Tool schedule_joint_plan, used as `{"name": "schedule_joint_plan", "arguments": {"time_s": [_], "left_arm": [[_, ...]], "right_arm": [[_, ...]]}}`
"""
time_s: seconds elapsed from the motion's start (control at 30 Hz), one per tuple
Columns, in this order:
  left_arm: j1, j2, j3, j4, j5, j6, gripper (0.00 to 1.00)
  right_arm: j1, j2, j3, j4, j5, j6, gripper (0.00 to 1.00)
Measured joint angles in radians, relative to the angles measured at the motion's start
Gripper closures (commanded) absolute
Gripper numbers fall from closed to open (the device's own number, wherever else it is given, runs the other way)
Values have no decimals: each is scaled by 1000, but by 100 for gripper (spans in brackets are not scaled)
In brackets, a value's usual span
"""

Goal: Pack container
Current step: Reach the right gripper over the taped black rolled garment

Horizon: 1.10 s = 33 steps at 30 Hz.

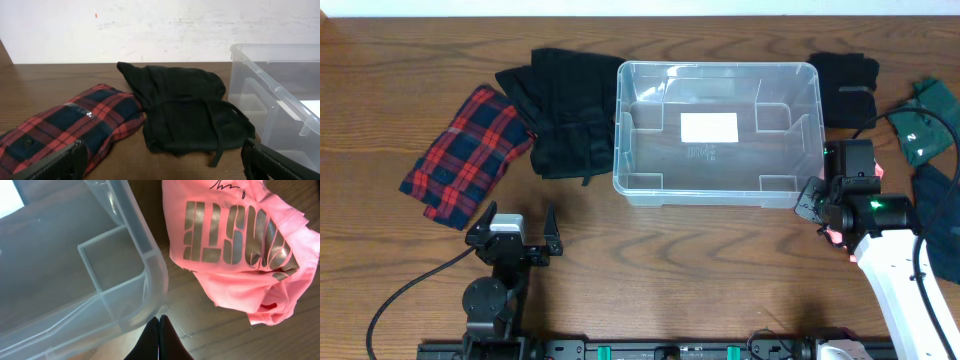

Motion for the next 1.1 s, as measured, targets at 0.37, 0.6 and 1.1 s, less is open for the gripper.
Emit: {"name": "schedule_joint_plan", "arguments": {"time_s": [0.37, 0.6, 1.1], "left_arm": [[0, 0, 0, 0, 0, 0, 2], [0, 0, 0, 0, 0, 0, 2], [0, 0, 0, 0, 0, 0, 2]], "right_arm": [[0, -59, 56, -119, -43, -61, 43], [0, -128, 188, -119, -26, -126, 2], [-234, -36, 426, 4, -108, -293, 1]]}}
